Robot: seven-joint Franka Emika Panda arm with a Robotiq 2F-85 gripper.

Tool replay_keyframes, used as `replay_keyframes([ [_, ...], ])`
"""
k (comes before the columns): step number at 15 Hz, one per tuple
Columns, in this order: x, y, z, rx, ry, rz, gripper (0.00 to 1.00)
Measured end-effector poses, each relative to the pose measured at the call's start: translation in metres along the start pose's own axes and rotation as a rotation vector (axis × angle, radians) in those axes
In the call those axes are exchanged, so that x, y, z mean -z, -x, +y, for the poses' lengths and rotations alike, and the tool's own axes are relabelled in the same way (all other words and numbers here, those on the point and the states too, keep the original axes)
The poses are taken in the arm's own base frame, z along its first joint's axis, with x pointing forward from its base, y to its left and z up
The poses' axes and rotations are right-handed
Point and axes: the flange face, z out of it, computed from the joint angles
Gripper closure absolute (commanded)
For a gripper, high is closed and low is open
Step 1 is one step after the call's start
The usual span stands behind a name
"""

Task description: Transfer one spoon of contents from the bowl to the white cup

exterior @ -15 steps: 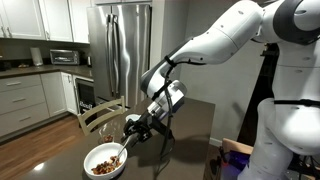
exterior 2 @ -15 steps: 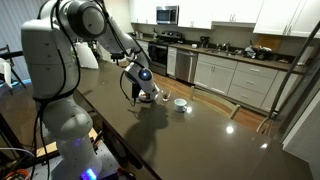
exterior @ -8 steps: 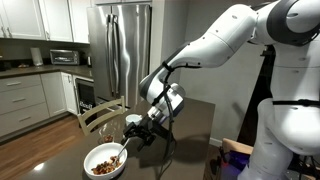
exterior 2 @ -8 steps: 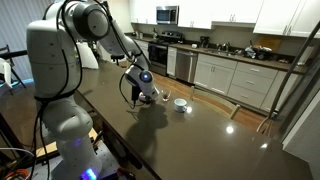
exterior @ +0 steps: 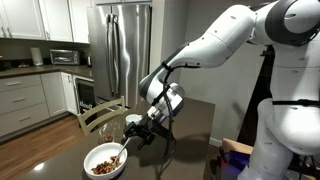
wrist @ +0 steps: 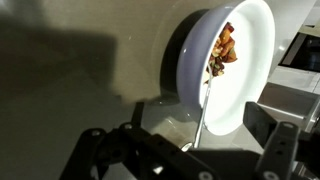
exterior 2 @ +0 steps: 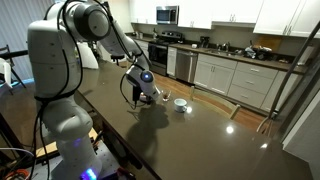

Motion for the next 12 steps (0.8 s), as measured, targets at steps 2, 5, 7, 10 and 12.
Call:
replay_keyframes([
  [2, 0.0, -0.007, 0.003, 0.028, 0.012, 0.003, 0.0],
  [5, 0.002, -0.02, 0.003, 0.085, 0.016, 0.0, 0.0],
  [7, 0.003, -0.029, -0.001, 0.125, -0.012, -0.012, 0.0],
  [10, 0.005, -0.041, -0.008, 0.182, -0.076, -0.04, 0.0],
  [12, 0.006, -0.046, -0.008, 0.206, -0.118, -0.072, 0.0],
])
